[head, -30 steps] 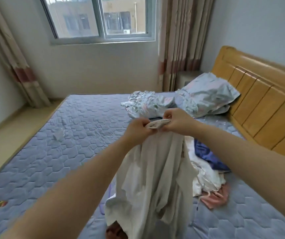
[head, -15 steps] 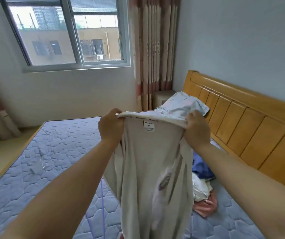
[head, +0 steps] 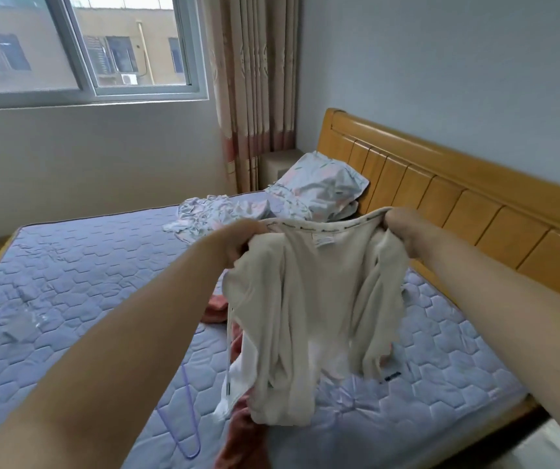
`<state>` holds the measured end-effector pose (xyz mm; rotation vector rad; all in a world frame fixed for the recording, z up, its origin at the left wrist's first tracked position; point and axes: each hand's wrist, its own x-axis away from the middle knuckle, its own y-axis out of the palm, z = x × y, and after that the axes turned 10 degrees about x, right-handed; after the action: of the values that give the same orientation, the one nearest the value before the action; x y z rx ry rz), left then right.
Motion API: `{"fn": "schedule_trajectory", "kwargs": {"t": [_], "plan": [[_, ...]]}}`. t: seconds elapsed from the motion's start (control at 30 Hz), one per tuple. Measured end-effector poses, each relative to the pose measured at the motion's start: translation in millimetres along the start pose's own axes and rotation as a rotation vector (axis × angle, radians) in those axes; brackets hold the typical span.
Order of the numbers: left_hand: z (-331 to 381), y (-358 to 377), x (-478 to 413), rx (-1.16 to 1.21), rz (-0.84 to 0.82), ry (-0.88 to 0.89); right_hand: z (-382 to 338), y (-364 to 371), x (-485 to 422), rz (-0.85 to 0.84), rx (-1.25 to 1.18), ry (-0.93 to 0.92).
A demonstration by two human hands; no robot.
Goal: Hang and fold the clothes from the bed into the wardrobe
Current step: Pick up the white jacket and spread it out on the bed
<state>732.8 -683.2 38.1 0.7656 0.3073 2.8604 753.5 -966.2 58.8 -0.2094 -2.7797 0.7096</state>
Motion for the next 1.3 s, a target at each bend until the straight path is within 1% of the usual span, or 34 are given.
{"fn": "schedule_trajectory", "kwargs": {"t": [0.03,0.13,0.2,0.27,0.33,0.37,0.47,0.5,0.53,0.6,0.67,0.7,0.73,0.77,0.8,0.87,0.93,1.0,1.1,1.17,1.2,1.3], "plan": [[4.0,9.8,0.2,0.017,-0.044,0.02,-7.4,-6.4,11.5,-0.029,-0.016,0.008],[12.6,35.3,0.5,0.05,-0.14,0.065,-23.6,-29.5,32.7,-0.154,0.06,0.02],[13.9,48.7,-4.3,0.074,-0.118,0.094,-27.8,-43.4,32.1,-0.177,0.116,0.034],[9.9,60.8,-14.7,0.117,-0.039,0.088,-25.1,-49.5,22.8,-0.129,0.141,0.062],[0.9,67.7,-32.7,0.171,0.083,0.086,-16.8,-47.7,6.9,-0.057,0.167,0.076],[-4.6,69.0,-44.1,0.187,0.146,0.096,-10.0,-46.3,-5.1,-0.009,0.237,0.071],[-22.5,65.3,-85.6,0.155,0.338,0.182,18.6,-41.3,-45.1,0.16,0.606,0.013],[-28.1,64.7,-103.3,0.155,0.412,0.197,30.1,-38.4,-63.2,0.191,0.665,0.005],[-32.0,64.9,-120.9,0.173,0.468,0.196,40.7,-35.4,-82.4,0.198,0.668,0.009],[-36.6,73.3,-153.7,0.249,0.501,0.169,57.1,-26.4,-121.5,0.194,0.54,0.046],[-40.8,86.8,-184.4,0.323,0.478,0.196,68.8,-15.0,-156.3,0.215,0.39,0.064],[-45.0,93.6,-199.0,0.346,0.437,0.228,75.7,-7.8,-173.2,0.205,0.316,0.057],[-52.0,99.9,-212.7,0.363,0.383,0.256,84.1,0.2,-188.6,0.158,0.217,0.033],[-62.9,104.4,-226.1,0.373,0.341,0.267,95.1,9.1,-202.2,0.071,0.129,0.011],[-78.1,107.3,-239.5,0.361,0.33,0.252,109.1,18.0,-211.5,-0.012,0.1,0.008],[-119.5,111.0,-259.1,0.291,0.363,0.217,147.7,34.9,-227.4,-0.147,0.197,0.023],[-169.1,112.7,-272.8,0.189,0.375,0.165,195.3,50.8,-239.2,-0.243,0.318,0.039],[-220.2,111.0,-280.6,0.102,0.409,0.031,245.5,65.7,-246.2,-0.322,0.377,0.047],[-287.7,106.4,-290.0,0.057,0.473,-0.162,316.2,86.3,-246.4,-0.449,0.318,0.1],[-329.7,107.6,-295.6,0.057,0.523,-0.273,362.3,98.8,-243.0,-0.514,0.42,0.167],[-349.8,109.0,-297.2,0.046,0.529,-0.323,386.6,104.1,-241.2,-0.548,0.463,0.219],[-405.4,116.9,-299.6,0.003,0.485,-0.479,450.9,110.9,-230.5,-0.602,0.46,0.354]]}}
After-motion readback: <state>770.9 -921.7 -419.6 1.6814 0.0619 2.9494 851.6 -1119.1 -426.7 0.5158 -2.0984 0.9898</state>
